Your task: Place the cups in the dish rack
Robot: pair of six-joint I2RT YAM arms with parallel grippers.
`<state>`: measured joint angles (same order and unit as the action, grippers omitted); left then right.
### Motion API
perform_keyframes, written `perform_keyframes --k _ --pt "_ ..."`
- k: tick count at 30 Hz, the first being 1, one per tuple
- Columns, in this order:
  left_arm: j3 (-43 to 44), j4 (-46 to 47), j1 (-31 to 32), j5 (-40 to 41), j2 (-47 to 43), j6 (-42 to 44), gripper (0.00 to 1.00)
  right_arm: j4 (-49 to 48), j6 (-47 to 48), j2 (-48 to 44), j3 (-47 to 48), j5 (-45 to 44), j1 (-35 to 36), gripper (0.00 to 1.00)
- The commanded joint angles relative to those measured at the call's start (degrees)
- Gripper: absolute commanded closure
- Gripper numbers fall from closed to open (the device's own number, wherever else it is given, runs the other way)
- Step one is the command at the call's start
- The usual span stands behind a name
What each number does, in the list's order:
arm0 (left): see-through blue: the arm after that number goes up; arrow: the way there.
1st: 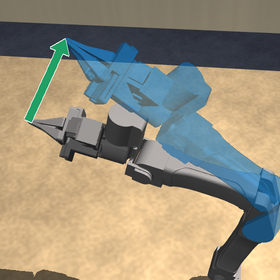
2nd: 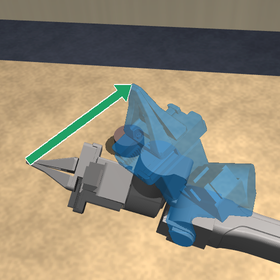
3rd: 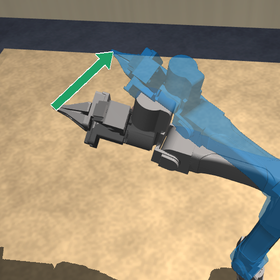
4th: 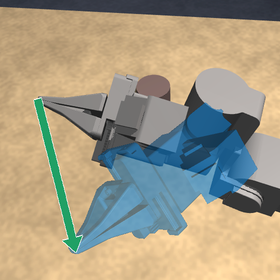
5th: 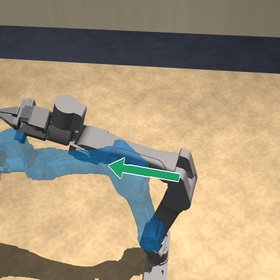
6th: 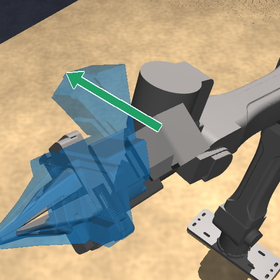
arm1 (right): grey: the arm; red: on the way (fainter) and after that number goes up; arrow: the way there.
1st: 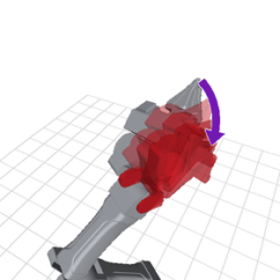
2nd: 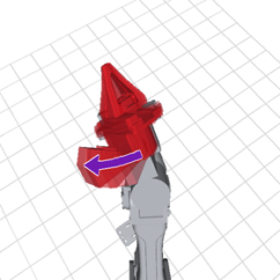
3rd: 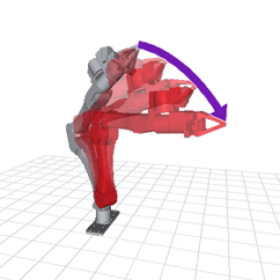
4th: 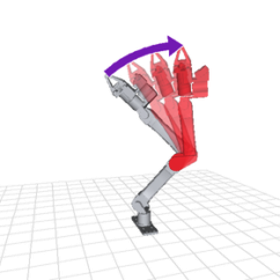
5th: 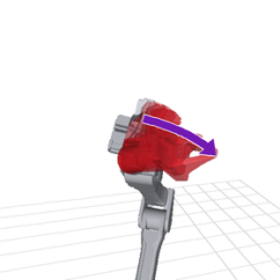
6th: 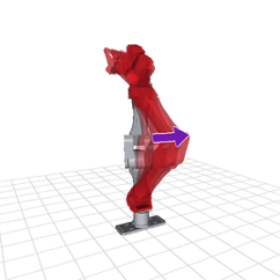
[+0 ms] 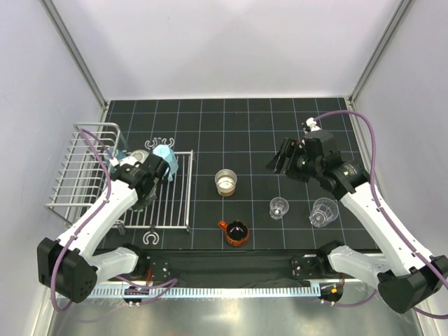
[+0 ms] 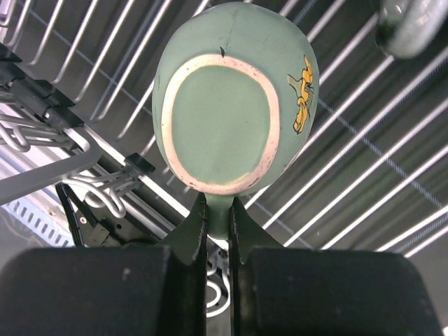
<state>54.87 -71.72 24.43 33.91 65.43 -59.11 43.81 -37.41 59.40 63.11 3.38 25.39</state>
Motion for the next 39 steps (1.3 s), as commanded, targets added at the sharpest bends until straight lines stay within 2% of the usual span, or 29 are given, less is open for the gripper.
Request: perform_keyframes --k 1,10,17,27,39 --pt "-0.3 4.1 -2.2 5.9 0.0 -2.3 1.0 -2.1 -0.1 0.3 2.5 1.1 0.0 0.27" --pt "0.8 10.5 -6.7 7.4 6.6 1.3 1.0 -2.5 -0.4 -0.3 1.5 2.0 -0.1 0.27" --pt "1.6 13.9 -6.9 10.2 9.3 3.1 1.0 -4.2 -1.1 -1.7 -0.9 2.2 0.0 0.27" --pt "0.1 20.2 -8.9 6.7 11.5 8.1 1.0 -5.2 -0.8 -3.1 -3.3 1.9 0.0 0.27" --pt "-2.8 19.9 -10.4 6.3 12.9 7.2 0.91 -4.9 -0.2 -4.3 -4.5 1.0 0.0 0.27"
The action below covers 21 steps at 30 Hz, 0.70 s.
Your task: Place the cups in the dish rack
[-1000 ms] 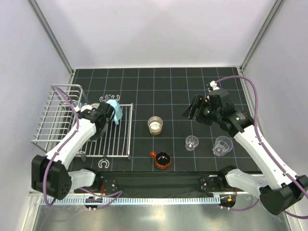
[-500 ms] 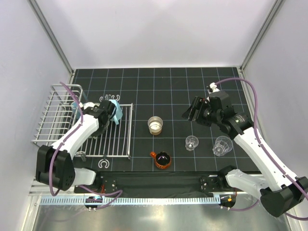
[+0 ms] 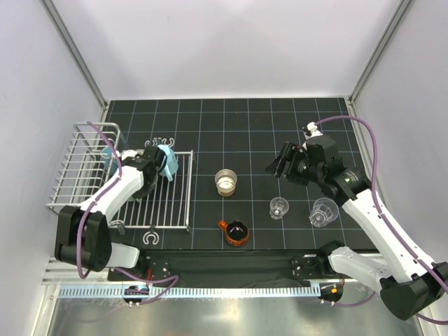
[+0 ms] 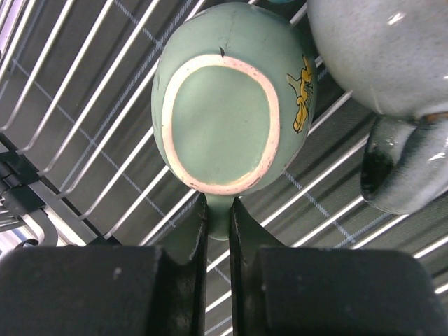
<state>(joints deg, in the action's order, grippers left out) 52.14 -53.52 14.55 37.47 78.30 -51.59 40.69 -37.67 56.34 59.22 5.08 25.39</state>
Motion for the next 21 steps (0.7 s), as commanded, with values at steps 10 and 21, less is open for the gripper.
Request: perform_keyframes --k 10,21 --pt "0.9 -1.0 -0.6 1.3 -0.3 -1.3 0.44 -3.0 -0.3 -1.5 -1.7 -0.5 0.0 0.27" --pt "8.7 -9.2 -0.6 -10.6 -3.1 -4.2 0.38 -2.9 -0.6 -2.0 -3.2 -0.4 -0.1 0.27"
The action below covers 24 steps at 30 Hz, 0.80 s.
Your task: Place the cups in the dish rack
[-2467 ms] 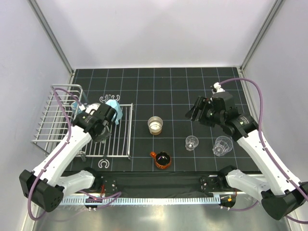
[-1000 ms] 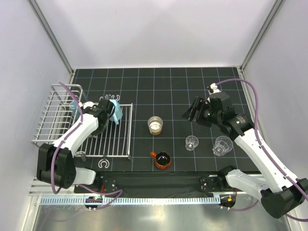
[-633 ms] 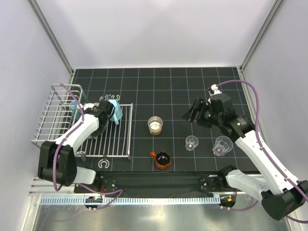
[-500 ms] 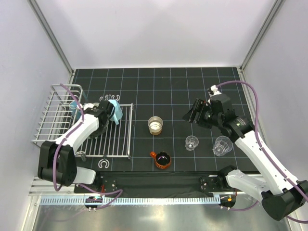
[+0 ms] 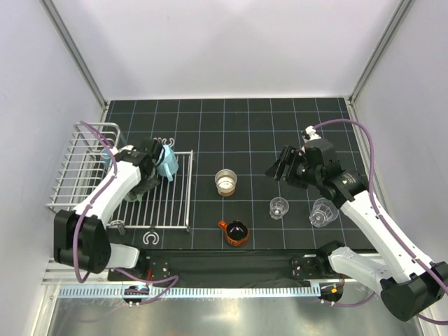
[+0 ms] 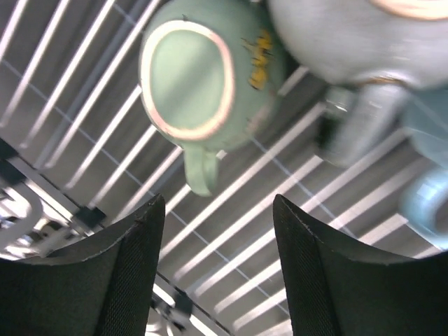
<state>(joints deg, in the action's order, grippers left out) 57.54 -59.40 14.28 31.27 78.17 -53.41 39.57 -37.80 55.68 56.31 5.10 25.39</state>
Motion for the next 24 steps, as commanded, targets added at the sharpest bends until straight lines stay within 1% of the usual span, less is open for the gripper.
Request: perform_keyframes --k 1,6,8,9,12,15,16,17,19,22,24 --pt "4.0 -3.6 -0.3 -5.1 -4.2 -2.7 0.38 -1.3 -0.6 -1.1 -0.3 -0.4 0.0 0.27" --pt "5.7 -6.2 -0.2 -9.8 -6.9 -3.0 0.3 -1.5 -0.7 -0.9 -1.1 0.5 0.0 0.26" --pt "6.0 -6.7 -0.3 -11.8 -8.7 -3.1 0.29 -1.9 -0.4 -0.2 -1.7 1.7 0.0 0.27" --pt "6.1 -6.8 -0.2 -13.8 -9.4 -3.4 0.29 -2.0 0.1 0.1 -1.9 2.5 0.0 0.26" --pt "6.1 -5.6 -0.2 -16.6 -12.3 -2.5 0.29 -3.7 3.3 3.1 -3.2 6.5 0.1 0.23" --pt "6.9 -5.3 -0.2 -19.0 -13.0 -0.6 0.29 -1.2 4.6 7.5 -1.7 7.3 1.4 0.22" --pt "7.8 -5.0 -0.2 -22.4 -13.0 2.2 0.3 -0.7 5.0 8.3 -1.0 7.5 3.4 0.22" --pt "7.9 -4.6 -0.2 -24.1 -12.8 3.2 0.3 -1.2 5.1 8.9 -1.3 6.9 4.5 0.2" --pt "7.4 -3.5 -0.3 -28.3 -12.1 5.1 0.3 -4.2 4.6 9.8 -4.1 6.0 8.2 0.19" --pt "7.7 -2.1 -0.3 -32.7 -12.2 5.9 0.31 -8.5 2.5 10.3 -8.3 4.9 10.5 0.17" --pt "8.5 -1.5 -0.2 -33.8 -12.6 5.9 0.31 -9.9 -0.1 10.7 -9.7 4.1 13.4 0.16"
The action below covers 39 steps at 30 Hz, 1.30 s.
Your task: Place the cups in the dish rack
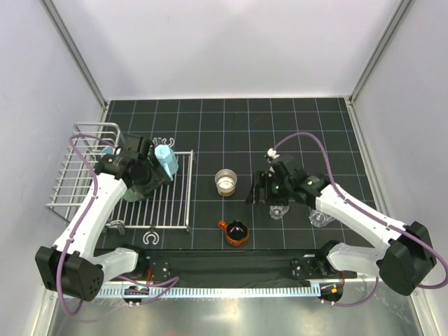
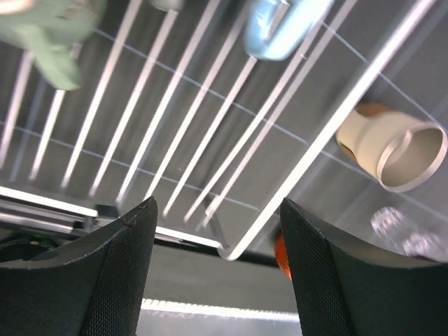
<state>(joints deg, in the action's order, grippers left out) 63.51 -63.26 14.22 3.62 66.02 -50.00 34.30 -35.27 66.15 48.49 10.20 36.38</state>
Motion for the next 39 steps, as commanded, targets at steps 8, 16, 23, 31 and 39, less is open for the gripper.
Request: perform_keyframes --k 8,16,23,31,39 --pt "7.6 3.9 0.1 -13.8 1.0 1.7 0.32 -7.0 -7.5 7.8 -5.0 -5.8 13.4 0.16" --pt "7.1 6.3 3.1 -18.7 2.0 -1.0 0.33 -5.3 -8.9 9.8 -4.3 -8.2 16.4 0.22" --pt "9.7 6.1 3.9 -20.6 2.4 -3.4 0.32 -4.4 -7.4 12.9 -2.8 -6.9 17.3 0.38" --pt "11.4 6.4 4.4 -21.9 2.0 -4.5 0.32 -4.0 -5.4 16.5 -0.5 -6.9 17.8 0.62" --pt "13.2 5.7 4.6 -27.0 2.6 -6.2 0.32 -4.3 -3.5 13.6 2.7 -12.2 18.4 0.9"
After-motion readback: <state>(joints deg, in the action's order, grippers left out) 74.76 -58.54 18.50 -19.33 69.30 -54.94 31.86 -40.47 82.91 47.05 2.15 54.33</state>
